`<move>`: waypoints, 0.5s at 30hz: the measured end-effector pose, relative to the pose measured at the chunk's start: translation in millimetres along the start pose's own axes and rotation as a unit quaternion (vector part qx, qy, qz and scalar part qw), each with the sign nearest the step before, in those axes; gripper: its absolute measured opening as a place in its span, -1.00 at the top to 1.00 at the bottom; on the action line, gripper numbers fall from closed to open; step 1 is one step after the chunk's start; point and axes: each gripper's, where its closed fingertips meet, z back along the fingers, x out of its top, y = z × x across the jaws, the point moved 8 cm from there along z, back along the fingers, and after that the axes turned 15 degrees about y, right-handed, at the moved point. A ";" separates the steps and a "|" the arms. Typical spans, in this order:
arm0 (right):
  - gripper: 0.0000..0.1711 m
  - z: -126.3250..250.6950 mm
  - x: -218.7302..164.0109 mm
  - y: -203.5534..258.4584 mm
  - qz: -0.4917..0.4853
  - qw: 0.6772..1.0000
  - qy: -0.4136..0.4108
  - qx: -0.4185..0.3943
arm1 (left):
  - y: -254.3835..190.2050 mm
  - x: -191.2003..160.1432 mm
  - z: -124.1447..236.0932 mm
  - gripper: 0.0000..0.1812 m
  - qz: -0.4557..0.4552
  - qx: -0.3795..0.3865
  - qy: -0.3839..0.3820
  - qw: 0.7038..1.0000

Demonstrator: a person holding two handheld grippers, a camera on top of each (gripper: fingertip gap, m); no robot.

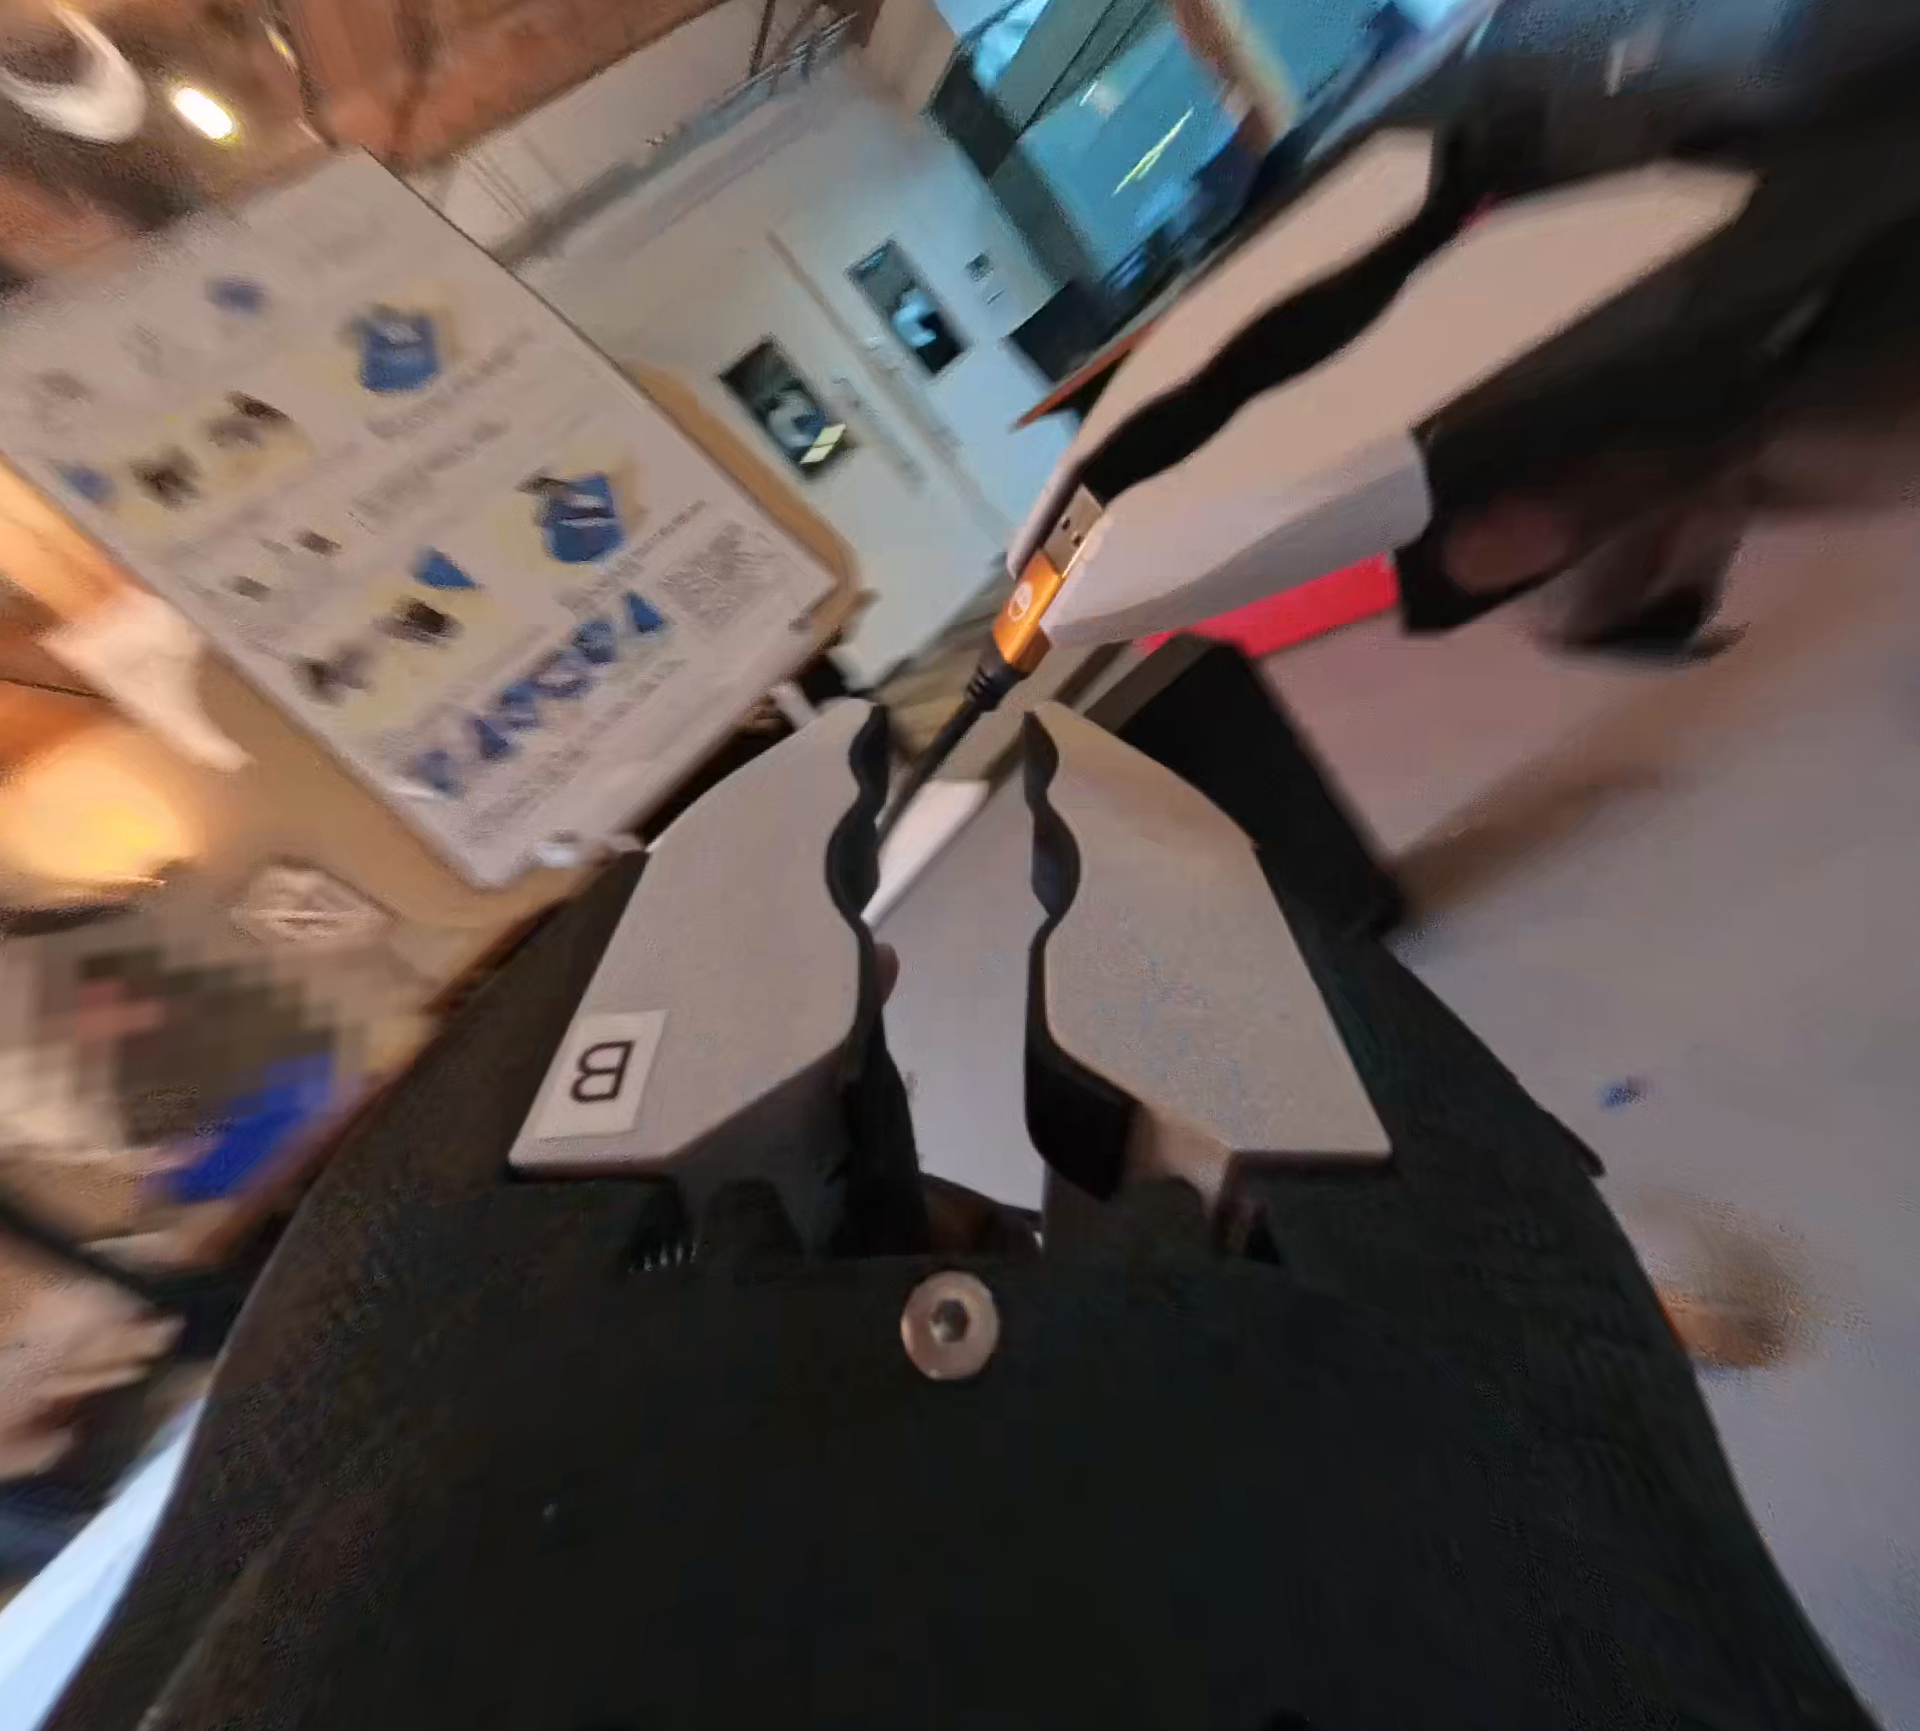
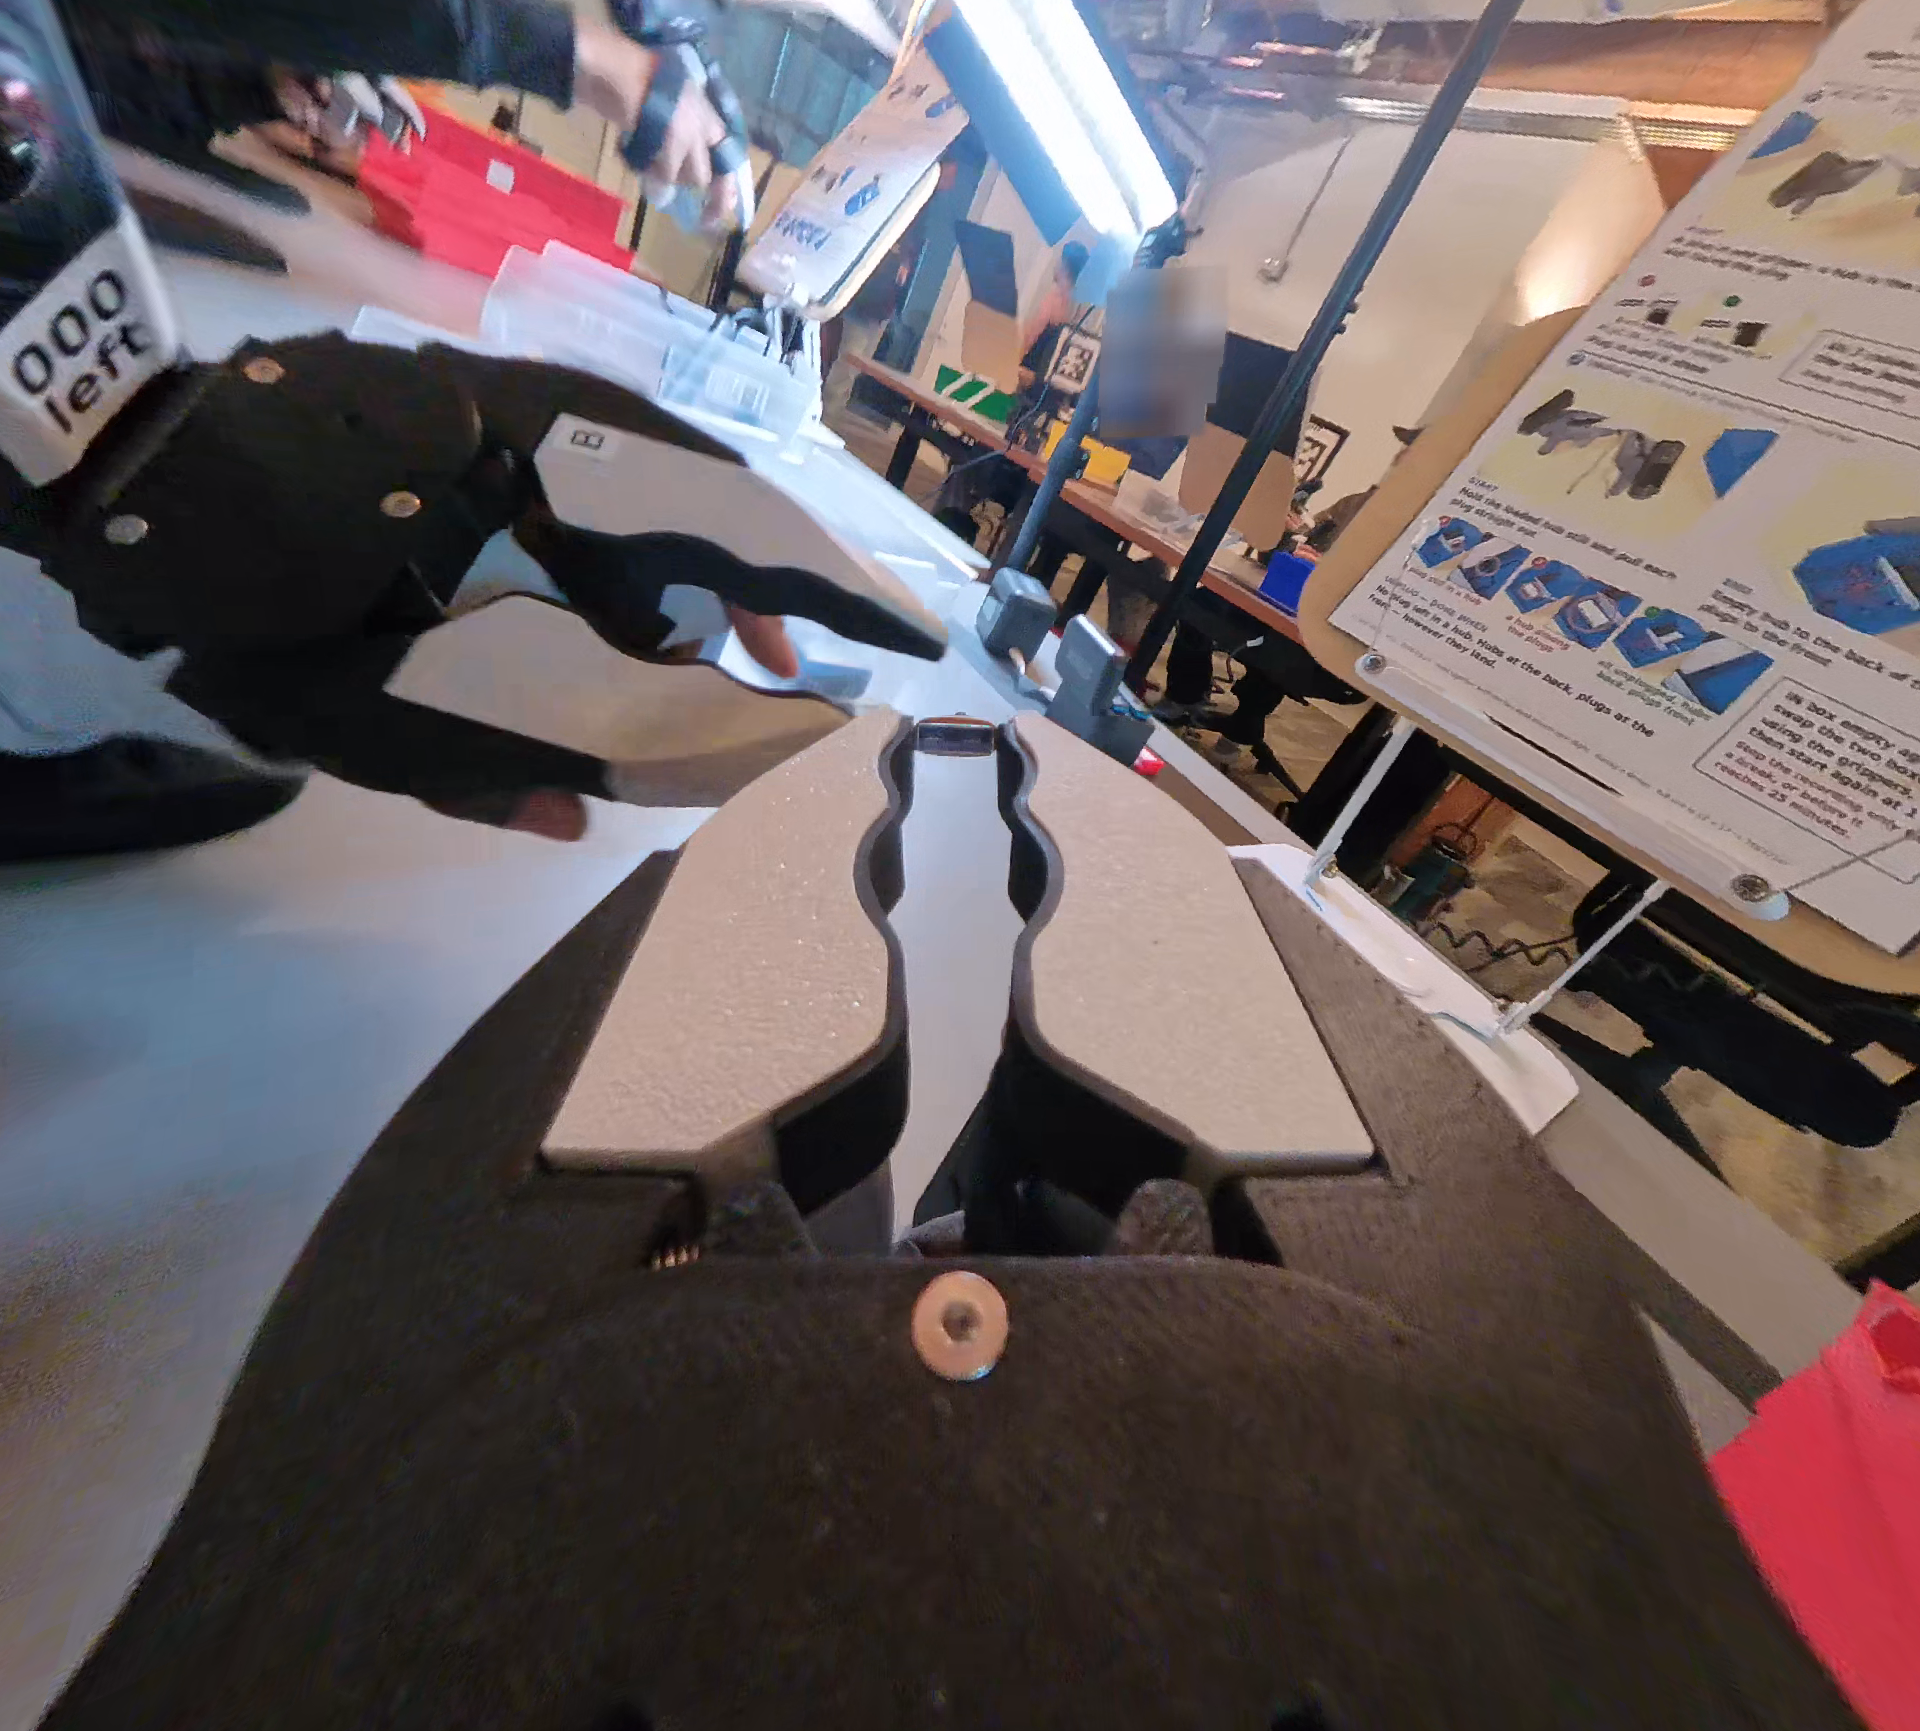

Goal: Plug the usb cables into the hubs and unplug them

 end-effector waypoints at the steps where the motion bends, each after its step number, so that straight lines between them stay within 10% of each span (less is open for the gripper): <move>1: 0.82 2.0 0.3 -4.1 -0.019 1.000 -0.012 -0.003 | 2.6 2.8 2.8 0.71 0.067 -0.058 -0.023 0.996; 8: 0.82 15.8 6.2 -20.6 -0.199 0.965 -0.151 0.080 | 5.1 8.2 2.3 0.45 0.438 -0.406 -0.116 0.794; 15: 0.83 6.7 6.1 -4.7 -0.288 0.897 -0.179 0.283 | 10.2 9.3 11.2 0.52 0.395 -0.381 -0.191 0.814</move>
